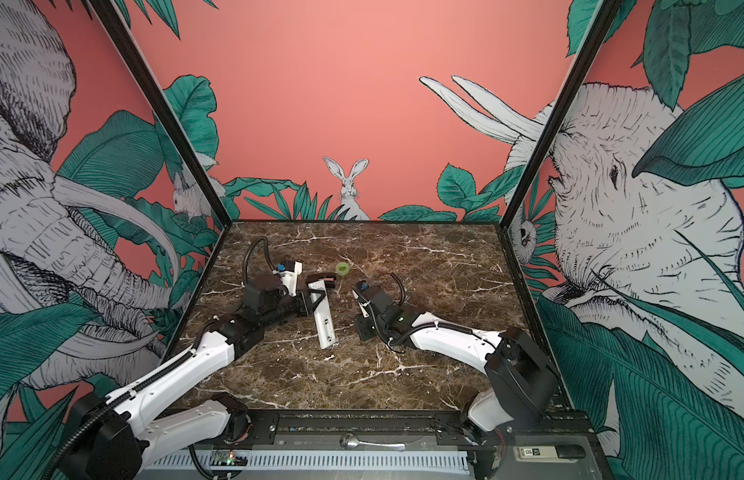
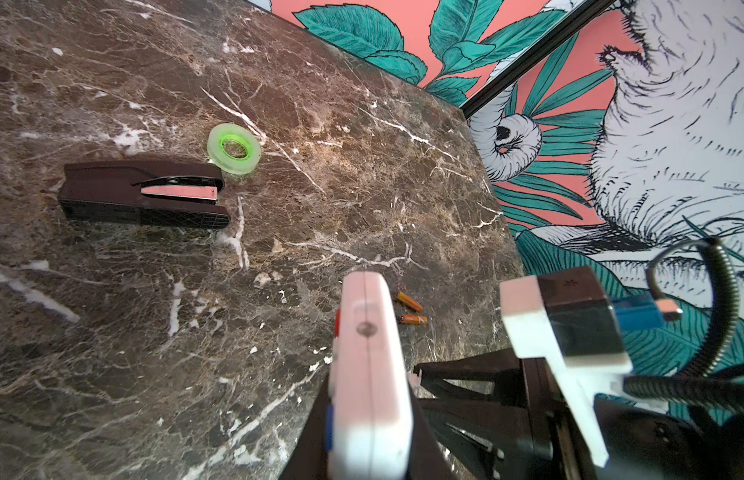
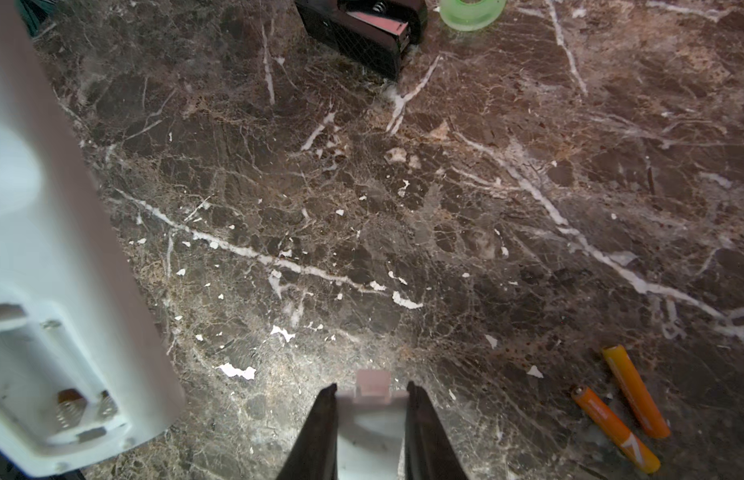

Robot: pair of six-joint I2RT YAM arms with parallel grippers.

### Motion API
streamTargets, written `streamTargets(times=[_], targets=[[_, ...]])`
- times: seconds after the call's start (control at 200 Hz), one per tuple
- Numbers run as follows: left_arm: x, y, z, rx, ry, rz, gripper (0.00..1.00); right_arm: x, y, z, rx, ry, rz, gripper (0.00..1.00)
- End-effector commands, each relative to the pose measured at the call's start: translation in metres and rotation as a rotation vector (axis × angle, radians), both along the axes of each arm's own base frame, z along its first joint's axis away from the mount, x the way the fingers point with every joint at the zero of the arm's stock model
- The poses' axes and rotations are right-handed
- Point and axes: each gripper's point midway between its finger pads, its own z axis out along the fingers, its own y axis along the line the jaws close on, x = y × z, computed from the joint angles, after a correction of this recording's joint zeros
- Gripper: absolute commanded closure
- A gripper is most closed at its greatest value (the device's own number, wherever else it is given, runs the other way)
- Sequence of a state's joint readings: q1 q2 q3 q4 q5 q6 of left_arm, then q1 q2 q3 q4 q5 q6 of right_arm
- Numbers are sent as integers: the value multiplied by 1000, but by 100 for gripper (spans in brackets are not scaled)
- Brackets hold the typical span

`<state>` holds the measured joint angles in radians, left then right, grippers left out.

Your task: Load the batteries into the remote control

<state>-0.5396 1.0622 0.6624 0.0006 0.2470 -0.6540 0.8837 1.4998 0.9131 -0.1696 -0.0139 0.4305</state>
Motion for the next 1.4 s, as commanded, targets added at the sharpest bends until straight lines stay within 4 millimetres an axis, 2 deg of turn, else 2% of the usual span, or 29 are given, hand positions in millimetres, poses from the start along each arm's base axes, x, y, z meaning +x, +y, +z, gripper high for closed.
streamTargets(times=[0.0,0.245,0.445,0.45,0.46,0.565,0.775,1.39], targets=[[-2,0,9,-33,-49,-15,100,10,2,1,5,-11,-40,79],[-7,-1,13,-78,-83,-27,100,13,0,-20,-5,15,-84,78],[-13,1,20,-106,-128,-36,100,15,3,-23,4,28,-102,77],[-13,1,20,-107,-128,-35,100,15,2,-31,-12,41,-104,77],[-13,2,20,-107,-130,-33,100,15,3,-33,-16,45,-103,77],[-16,5,23,-120,-149,-25,100,16,3,-40,-31,62,-108,77],[-21,10,34,-123,-194,-28,100,20,2,-45,-59,80,-121,76],[-28,22,38,-103,-240,-26,100,27,1,-60,-100,141,-146,74]])
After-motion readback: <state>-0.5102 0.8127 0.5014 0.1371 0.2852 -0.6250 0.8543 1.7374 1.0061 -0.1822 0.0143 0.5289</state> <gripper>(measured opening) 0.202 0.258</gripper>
